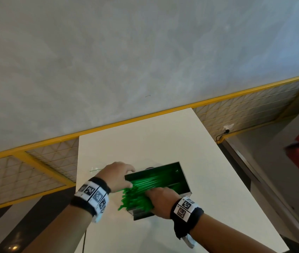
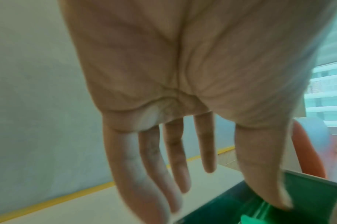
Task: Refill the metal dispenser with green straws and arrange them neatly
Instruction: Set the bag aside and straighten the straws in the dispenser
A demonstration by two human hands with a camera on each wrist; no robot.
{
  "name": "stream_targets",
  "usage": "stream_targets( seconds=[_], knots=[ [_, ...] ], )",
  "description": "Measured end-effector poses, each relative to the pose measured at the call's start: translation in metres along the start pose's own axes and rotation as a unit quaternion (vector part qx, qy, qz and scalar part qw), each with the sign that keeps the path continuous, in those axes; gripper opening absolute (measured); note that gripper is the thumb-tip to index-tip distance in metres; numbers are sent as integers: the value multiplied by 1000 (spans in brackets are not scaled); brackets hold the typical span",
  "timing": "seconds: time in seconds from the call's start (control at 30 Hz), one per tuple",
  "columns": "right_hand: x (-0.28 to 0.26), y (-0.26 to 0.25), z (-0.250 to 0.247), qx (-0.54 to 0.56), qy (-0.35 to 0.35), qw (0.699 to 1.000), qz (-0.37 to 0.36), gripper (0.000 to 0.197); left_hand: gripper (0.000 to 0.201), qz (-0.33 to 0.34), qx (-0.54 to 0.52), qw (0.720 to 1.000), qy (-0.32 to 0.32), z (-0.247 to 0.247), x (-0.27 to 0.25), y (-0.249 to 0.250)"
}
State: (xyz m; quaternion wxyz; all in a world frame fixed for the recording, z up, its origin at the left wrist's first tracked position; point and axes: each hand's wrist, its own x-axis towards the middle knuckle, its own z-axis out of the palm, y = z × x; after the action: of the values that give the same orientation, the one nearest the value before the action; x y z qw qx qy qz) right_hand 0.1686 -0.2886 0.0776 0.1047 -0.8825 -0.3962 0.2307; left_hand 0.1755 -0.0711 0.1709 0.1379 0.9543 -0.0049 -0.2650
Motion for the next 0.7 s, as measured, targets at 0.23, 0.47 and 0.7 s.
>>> stream_targets(
  seconds=[0.23,0.47,0.7],
  knots=[
    [10,-6,-3,28,-41,999,12,44,47,-38,-66,997,-15,31,-13,-10],
    [13,-9,-9,68,-75,995,17,35,37,-1,-97,994,45,43,0,-2],
    [15,-7,-15,80,-76,994,6,37,42,31,-78,996,-32,37,-4,-6]
  ],
)
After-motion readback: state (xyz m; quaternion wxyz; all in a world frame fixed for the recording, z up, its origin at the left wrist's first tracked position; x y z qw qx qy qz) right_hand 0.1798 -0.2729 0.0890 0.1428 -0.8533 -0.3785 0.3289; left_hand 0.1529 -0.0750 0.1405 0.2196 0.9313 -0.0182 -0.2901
